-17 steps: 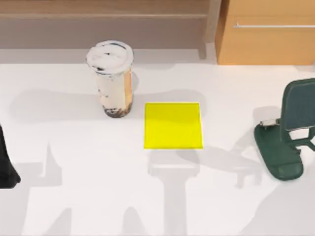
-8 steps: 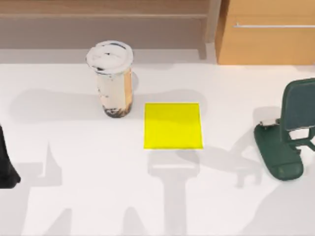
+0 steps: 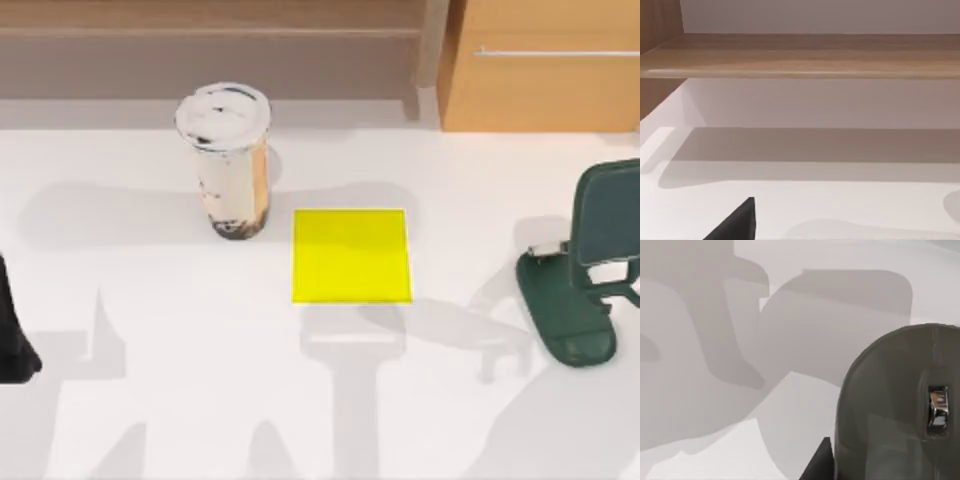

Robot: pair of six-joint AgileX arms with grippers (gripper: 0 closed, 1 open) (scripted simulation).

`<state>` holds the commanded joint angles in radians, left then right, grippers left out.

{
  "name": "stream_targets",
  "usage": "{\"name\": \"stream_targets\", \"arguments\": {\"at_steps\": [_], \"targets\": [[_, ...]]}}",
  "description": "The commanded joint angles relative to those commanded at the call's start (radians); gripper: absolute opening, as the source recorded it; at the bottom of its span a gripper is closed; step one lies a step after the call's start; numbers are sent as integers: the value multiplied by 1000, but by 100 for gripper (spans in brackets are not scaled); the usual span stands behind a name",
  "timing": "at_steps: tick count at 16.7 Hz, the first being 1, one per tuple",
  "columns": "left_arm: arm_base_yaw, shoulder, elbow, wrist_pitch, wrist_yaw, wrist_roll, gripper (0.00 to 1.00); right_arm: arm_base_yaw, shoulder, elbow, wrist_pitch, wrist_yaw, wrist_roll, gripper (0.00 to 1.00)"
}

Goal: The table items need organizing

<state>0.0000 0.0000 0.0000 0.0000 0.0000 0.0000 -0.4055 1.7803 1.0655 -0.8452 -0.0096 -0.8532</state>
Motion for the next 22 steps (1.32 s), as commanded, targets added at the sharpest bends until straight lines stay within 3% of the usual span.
{"name": "stream_targets", "arguments": {"at_steps": [6,14,17,22], "targets": [[0,0,0,0,0,0,100,-1,-102,158,-268,0,-1,0],[0,0,0,0,0,0,100,23,-90,195,-285,-2,31,0],[0,0,0,0,0,0,100,105,-34,315,-314,-13,150,0],[0,0,0,0,0,0,100,300,86,646,-393,-43,491,0]]}}
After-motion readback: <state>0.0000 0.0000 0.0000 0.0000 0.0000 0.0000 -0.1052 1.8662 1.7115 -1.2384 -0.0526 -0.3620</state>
